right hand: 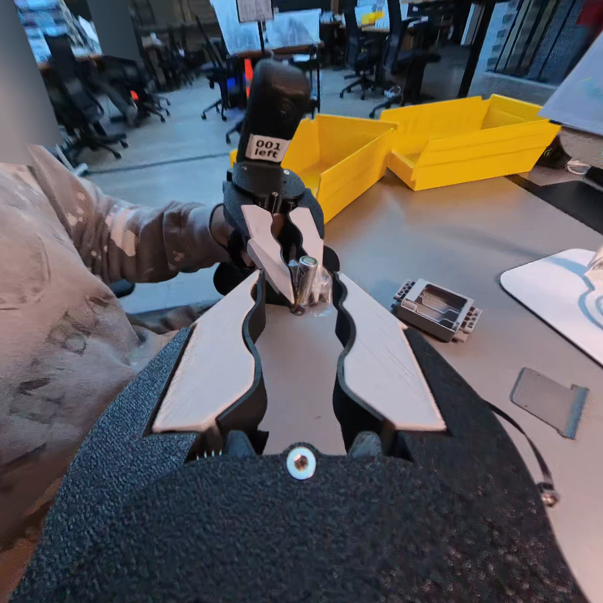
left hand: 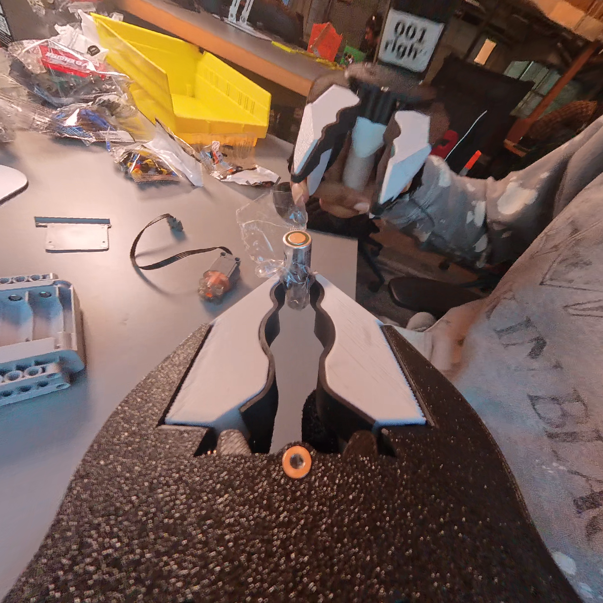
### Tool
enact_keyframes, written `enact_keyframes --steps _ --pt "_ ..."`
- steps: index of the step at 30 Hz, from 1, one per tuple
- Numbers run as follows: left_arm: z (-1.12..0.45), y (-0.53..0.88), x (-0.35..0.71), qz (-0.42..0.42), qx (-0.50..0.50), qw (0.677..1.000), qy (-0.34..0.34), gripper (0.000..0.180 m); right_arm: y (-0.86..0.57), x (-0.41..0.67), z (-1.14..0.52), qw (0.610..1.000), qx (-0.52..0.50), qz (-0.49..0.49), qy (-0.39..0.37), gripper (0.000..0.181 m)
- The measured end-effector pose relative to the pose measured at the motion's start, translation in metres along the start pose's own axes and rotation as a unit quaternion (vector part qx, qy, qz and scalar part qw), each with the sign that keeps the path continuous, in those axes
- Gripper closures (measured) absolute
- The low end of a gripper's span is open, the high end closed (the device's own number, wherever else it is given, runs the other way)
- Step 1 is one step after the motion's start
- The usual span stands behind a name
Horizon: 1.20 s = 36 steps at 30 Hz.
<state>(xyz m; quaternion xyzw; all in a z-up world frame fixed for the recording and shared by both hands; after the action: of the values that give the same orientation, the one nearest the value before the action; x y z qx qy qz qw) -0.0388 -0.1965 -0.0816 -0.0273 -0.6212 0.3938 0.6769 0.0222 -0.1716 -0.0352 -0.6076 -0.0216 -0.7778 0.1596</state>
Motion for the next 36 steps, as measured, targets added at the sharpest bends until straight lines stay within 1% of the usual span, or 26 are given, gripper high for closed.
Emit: enact_keyframes --steps 2,3,4,5,7,9,12,13,16,18,20,21,23,25,27,28,29,30,33,35,36 --pt "-0.001 0.001 0.0 -0.023 -0.001 1.0 0.011 0.168 -0.003 -0.006 -0.022 0.998 0.0 0.022 0.057 0.142" --pt "-0.002 0.002 0.0 -0.036 0.004 0.999 0.016 0.168 -0.005 -0.011 -0.03 0.997 0.005 0.021 0.077 0.15" --pt "-0.001 0.005 0.0 -0.05 0.015 0.998 0.02 0.168 -0.005 -0.014 -0.037 0.996 0.024 0.017 0.085 0.166" --pt "0.001 0.008 -0.001 -0.06 0.025 0.998 0.021 0.168 -0.005 -0.014 -0.042 0.996 0.035 0.014 0.08 0.168" --pt "0.008 0.011 -0.001 -0.05 0.022 0.998 0.018 0.168 -0.006 -0.014 -0.047 0.996 0.049 0.023 0.077 0.168" --pt "0.019 0.017 0.001 -0.03 0.017 0.999 -0.003 0.167 -0.012 -0.011 -0.051 0.997 0.054 0.01 0.051 0.168" --pt "0.037 0.028 0.008 0.01 -0.005 0.999 -0.048 0.168 -0.03 -0.008 -0.05 0.996 0.073 -0.044 -0.02 0.168" --pt "0.04 0.035 0.009 0.023 -0.002 0.998 -0.056 0.178 -0.039 -0.009 -0.049 0.995 0.074 -0.054 -0.04 0.168" --pt "0.047 0.059 0.014 0.059 0.025 0.996 -0.069 0.18 -0.071 -0.014 -0.038 0.987 0.085 -0.097 -0.093 0.168" --pt "0.052 0.078 0.023 0.074 0.083 0.99 -0.087 0.18 -0.093 -0.02 -0.031 0.986 0.082 -0.104 -0.101 0.168" --pt "0.056 0.1 0.023 0.074 0.178 0.979 -0.065 0.18 -0.11 -0.024 -0.029 0.986 0.083 -0.105 -0.096 0.167" --pt "0.06 0.111 0.023 0.071 0.233 0.968 -0.056 0.18 -0.115 -0.023 -0.028 0.986 0.085 -0.108 -0.098 0.168" --pt "0.074 0.135 0.023 0.059 0.345 0.936 -0.048 0.18 -0.121 -0.02 -0.027 0.986 0.086 -0.101 -0.097 0.168" --pt "0.089 0.158 0.02 0.056 0.436 0.898 -0.031 0.18 -0.122 -0.016 -0.024 0.988 0.08 -0.087 -0.097 0.167" --pt "0.097 0.174 0.018 0.051 0.497 0.866 -0.02 0.18 -0.119 -0.013 -0.02 0.99 0.063 -0.078 -0.097 0.167" --pt "0.098 0.182 0.015 0.054 0.516 0.855 -0.003 0.18 -0.117 -0.013 -0.017 0.991 0.053 -0.076 -0.095 0.167" --pt "0.098 0.19 0.012 0.06 0.534 0.843 0.013 0.169 -0.115 -0.013 -0.014 0.992 0.043 -0.076 -0.094 0.167" --pt "0.097 0.194 0.011 0.06 0.54 0.839 0.019 0.152 -0.112 -0.014 -0.011 0.992 0.035 -0.076 -0.092 0.167" --pt "0.091 0.188 0.019 0.058 0.515 0.856 -0.006 0.12 -0.104 -0.02 -0.004 0.994 0.008 -0.073 -0.086 0.167" --pt "0.092 0.176 0.029 0.047 0.493 0.868 -0.034 0.106 -0.101 -0.023 -0.001 0.994 -0.01 -0.073 -0.084 0.167" --pt "0.092 0.168 0.034 0.04 0.474 0.878 -0.05 0.103 -0.1 -0.024 0.0 0.993 -0.017 -0.076 -0.087 0.167"
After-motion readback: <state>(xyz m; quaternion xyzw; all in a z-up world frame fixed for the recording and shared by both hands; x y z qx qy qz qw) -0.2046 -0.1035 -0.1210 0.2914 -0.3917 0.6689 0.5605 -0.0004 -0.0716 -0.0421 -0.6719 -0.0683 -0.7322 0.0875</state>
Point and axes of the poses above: each gripper's, where its closed fingertips meet, z back along the fingers, x out of its top, y = z × x across the jaws, the point moved 3 cm from there along z, back along the fingers, and after that the axes turned 14 degrees about z, right-handed, at the moved point
